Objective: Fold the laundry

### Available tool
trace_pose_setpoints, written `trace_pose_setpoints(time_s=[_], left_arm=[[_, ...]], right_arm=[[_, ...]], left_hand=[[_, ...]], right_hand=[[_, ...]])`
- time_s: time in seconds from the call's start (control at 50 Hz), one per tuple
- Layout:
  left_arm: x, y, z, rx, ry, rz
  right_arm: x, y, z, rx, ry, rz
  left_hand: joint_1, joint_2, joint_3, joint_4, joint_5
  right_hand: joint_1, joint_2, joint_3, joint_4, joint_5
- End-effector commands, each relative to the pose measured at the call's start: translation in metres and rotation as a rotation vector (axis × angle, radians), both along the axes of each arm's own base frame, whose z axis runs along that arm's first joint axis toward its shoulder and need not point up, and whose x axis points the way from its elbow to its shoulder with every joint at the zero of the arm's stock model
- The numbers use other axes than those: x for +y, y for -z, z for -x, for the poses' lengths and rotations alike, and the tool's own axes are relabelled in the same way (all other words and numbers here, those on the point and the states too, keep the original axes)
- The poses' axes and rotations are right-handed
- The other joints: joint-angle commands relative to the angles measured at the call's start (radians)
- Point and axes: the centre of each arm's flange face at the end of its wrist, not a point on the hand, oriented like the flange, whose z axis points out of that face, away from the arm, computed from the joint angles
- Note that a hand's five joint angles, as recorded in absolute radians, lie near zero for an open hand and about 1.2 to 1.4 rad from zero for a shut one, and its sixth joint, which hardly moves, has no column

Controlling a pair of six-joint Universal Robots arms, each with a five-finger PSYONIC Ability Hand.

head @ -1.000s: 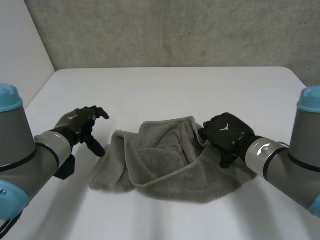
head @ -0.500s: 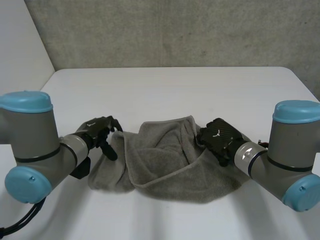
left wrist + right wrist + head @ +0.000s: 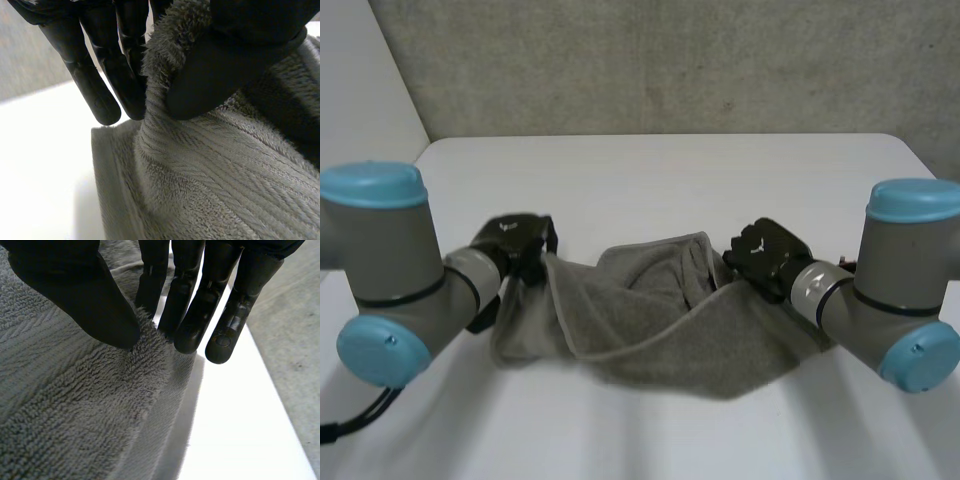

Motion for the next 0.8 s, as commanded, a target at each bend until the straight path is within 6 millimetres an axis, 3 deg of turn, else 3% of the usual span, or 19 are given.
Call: trace_pose_setpoints(time_s=[0.02,0.04,0.08,0.1,0.12,0.14,0.16,0.18,0.2,0.24,0.28,0.36,0.48,0.5,0.54,0.56,0.6,0.7,0.8], left_arm=[[-0.041,-0.072,0.015,0.038,0.016,0.295],[-0.041,-0.072,0.015,0.038,0.016,0.296],[-0.062,-0.135,0.024,0.120,0.008,0.525],[-0.062,-0.135,0.024,0.121,0.008,0.526],[-0.069,-0.169,0.026,0.166,0.001,0.652],[-0.069,-0.169,0.026,0.166,0.001,0.654],[-0.073,-0.205,0.027,0.216,-0.017,0.787],[-0.073,-0.237,0.025,0.261,-0.045,0.899],[-0.073,-0.237,0.025,0.261,-0.045,0.900],[-0.067,-0.276,0.016,0.324,-0.115,1.026],[-0.064,-0.280,0.013,0.332,-0.138,1.031],[-0.061,-0.264,0.009,0.302,-0.158,0.959],[-0.060,-0.138,0.001,0.125,-0.152,0.610],[-0.060,-0.138,0.001,0.125,-0.152,0.609],[-0.051,-0.085,-0.002,0.060,-0.140,0.474],[-0.051,-0.085,-0.002,0.060,-0.140,0.474],[-0.043,-0.027,-0.005,-0.028,-0.125,0.342],[-0.027,0.034,-0.011,-0.188,-0.076,0.225],[-0.005,0.059,-0.019,-0.294,-0.036,0.160]], right_arm=[[-0.038,-0.054,-0.011,-0.073,0.031,0.182],[-0.038,-0.054,-0.011,-0.073,0.032,0.182],[-0.076,-0.131,-0.010,-0.197,0.146,0.442],[-0.076,-0.131,-0.010,-0.197,0.147,0.444],[-0.090,-0.175,-0.007,-0.300,0.211,0.583],[-0.095,-0.219,-0.001,-0.424,0.254,0.706],[-0.095,-0.219,-0.001,-0.425,0.254,0.708],[-0.094,-0.255,0.003,-0.553,0.267,0.797],[-0.094,-0.255,0.004,-0.554,0.267,0.798],[-0.079,-0.300,0.011,-0.727,0.236,0.876],[-0.073,-0.306,0.015,-0.763,0.223,0.861],[-0.067,-0.287,0.017,-0.745,0.203,0.763],[-0.059,-0.167,0.018,-0.562,0.153,0.407],[-0.059,-0.167,0.018,-0.562,0.153,0.406],[-0.056,-0.109,0.022,-0.492,0.183,0.237],[-0.055,-0.109,0.022,-0.491,0.183,0.236],[-0.049,-0.050,0.025,-0.403,0.225,0.047],[-0.027,0.010,0.030,-0.263,0.244,-0.174],[-0.008,0.032,0.035,-0.193,0.251,-0.292]], left_hand=[[0.235,0.186,0.188,0.186,0.201],[0.235,0.186,0.188,0.186,0.201],[0.235,0.186,0.188,0.186,0.201],[0.235,0.186,0.188,0.186,0.201],[0.235,0.186,0.188,0.186,0.201],[0.235,0.186,0.188,0.186,0.201],[0.235,0.186,0.188,0.186,0.201],[0.235,0.186,0.188,0.186,0.201],[0.235,0.186,0.188,0.186,0.201],[0.235,0.186,0.188,0.186,0.201],[0.235,0.186,0.188,0.186,0.201],[0.235,0.186,0.188,0.186,0.201],[0.235,0.186,0.188,0.186,0.201],[0.235,0.186,0.188,0.186,0.201],[0.235,0.186,0.188,0.186,0.201],[0.235,0.186,0.188,0.186,0.201],[0.235,0.186,0.188,0.186,0.201],[0.235,0.186,0.188,0.186,0.201],[0.235,0.186,0.188,0.186,0.201]], right_hand=[[0.443,0.230,0.217,0.207,0.258],[0.443,0.230,0.217,0.207,0.258],[0.443,0.230,0.217,0.207,0.258],[0.443,0.230,0.217,0.207,0.258],[0.443,0.230,0.217,0.207,0.258],[0.443,0.230,0.217,0.207,0.258],[0.443,0.230,0.217,0.207,0.258],[0.443,0.230,0.217,0.207,0.258],[0.443,0.230,0.217,0.207,0.258],[0.443,0.230,0.217,0.207,0.258],[0.443,0.230,0.217,0.207,0.258],[0.443,0.230,0.217,0.207,0.258],[0.443,0.230,0.217,0.207,0.258],[0.443,0.230,0.217,0.207,0.258],[0.443,0.230,0.217,0.207,0.258],[0.443,0.230,0.217,0.207,0.258],[0.443,0.230,0.217,0.207,0.258],[0.443,0.230,0.217,0.207,0.258],[0.443,0.230,0.217,0.207,0.258]])
